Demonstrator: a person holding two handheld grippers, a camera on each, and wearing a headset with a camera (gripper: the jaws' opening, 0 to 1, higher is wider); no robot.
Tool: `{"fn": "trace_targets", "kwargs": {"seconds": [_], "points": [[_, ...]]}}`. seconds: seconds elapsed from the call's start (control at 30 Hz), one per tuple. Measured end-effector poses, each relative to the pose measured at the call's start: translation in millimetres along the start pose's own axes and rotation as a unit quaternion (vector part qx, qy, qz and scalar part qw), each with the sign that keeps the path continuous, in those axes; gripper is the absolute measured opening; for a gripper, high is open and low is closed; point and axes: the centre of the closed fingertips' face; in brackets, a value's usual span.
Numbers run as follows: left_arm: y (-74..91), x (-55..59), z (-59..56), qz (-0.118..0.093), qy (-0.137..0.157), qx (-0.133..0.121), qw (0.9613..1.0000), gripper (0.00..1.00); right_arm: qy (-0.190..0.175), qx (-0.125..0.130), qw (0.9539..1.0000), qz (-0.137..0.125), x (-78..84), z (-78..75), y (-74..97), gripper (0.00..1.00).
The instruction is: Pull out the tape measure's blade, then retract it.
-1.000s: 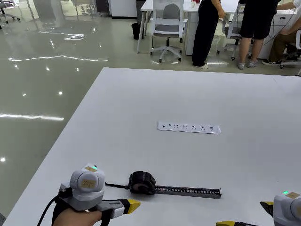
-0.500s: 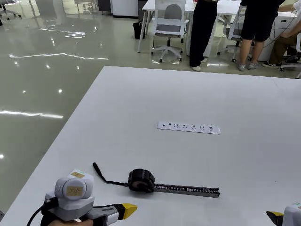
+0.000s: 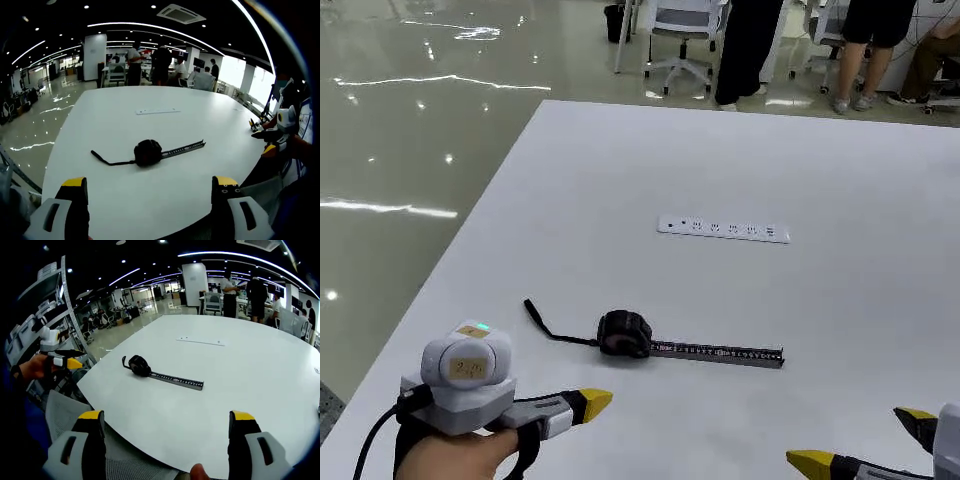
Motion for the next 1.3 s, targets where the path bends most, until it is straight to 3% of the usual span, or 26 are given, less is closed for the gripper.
{"fn": "trace_targets", "kwargs": {"seconds": [0.27, 0.4, 0.83, 1.1, 1.3], "points": [[25.2, 9.1, -8.6, -0.002, 0.020, -0.016, 0.9997, 1.00, 0.011, -0.003, 0.9999, 0.001, 2.3, 10.3, 19.5, 1.00], [30.2, 11.9, -11.7, 0.000, 0.020, -0.020, 0.9996, 1.00, 0.017, -0.006, 0.9998, 0.001, 2.1, 17.4, 23.6, 1.00], [21.9, 13.2, -17.3, 0.016, 0.018, -0.027, 0.9993, 1.00, 0.024, 0.000, 0.9997, -0.001, -4.7, 14.1, 19.2, 1.00], [5.4, 17.6, -18.3, 0.030, 0.017, -0.035, 0.9988, 0.99, 0.037, -0.004, 0.9993, 0.010, -0.7, 9.0, 9.6, 0.99], [-6.8, 13.7, -23.4, 0.031, 0.020, -0.039, 0.9986, 0.99, 0.041, -0.012, 0.9989, 0.017, 3.2, 5.0, 2.1, 0.97]]}}
Point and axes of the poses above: the centre of the closed fingertips' face, and the gripper's own axes: y roughly backward along the fingers, z roughly to its left, x roughly out of its underside, and after that the axes turned 15 degrees about x, right-handed
